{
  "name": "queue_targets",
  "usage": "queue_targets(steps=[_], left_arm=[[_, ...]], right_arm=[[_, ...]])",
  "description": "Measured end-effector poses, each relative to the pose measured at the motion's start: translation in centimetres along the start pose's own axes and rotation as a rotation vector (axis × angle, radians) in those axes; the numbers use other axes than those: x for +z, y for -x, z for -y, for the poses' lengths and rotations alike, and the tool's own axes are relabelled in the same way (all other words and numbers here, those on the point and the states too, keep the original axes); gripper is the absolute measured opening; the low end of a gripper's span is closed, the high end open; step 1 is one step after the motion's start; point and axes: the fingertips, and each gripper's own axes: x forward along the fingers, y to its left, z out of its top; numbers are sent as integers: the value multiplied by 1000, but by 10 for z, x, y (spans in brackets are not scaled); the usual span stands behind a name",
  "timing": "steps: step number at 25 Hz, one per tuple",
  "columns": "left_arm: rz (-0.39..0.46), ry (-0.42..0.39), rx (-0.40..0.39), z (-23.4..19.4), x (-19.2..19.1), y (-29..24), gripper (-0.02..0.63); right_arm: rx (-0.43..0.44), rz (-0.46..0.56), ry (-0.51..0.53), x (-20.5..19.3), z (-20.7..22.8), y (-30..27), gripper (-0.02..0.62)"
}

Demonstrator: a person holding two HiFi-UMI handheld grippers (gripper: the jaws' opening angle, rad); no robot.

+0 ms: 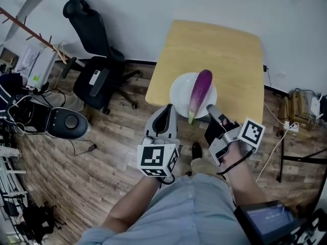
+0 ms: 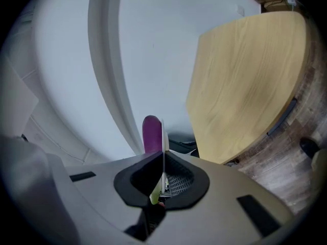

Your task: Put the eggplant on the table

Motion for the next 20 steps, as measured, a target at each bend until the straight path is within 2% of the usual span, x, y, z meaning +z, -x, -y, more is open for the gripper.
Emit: queue_targets(steps=[11,20], left_arm=[[69,-11,104,-40,45,-51,6],[57,1,151,-93,46,-74,6]], right_arm=[[33,-87,21,44,-22,-78,11],[9,-113,21,49,-13,-133,11]])
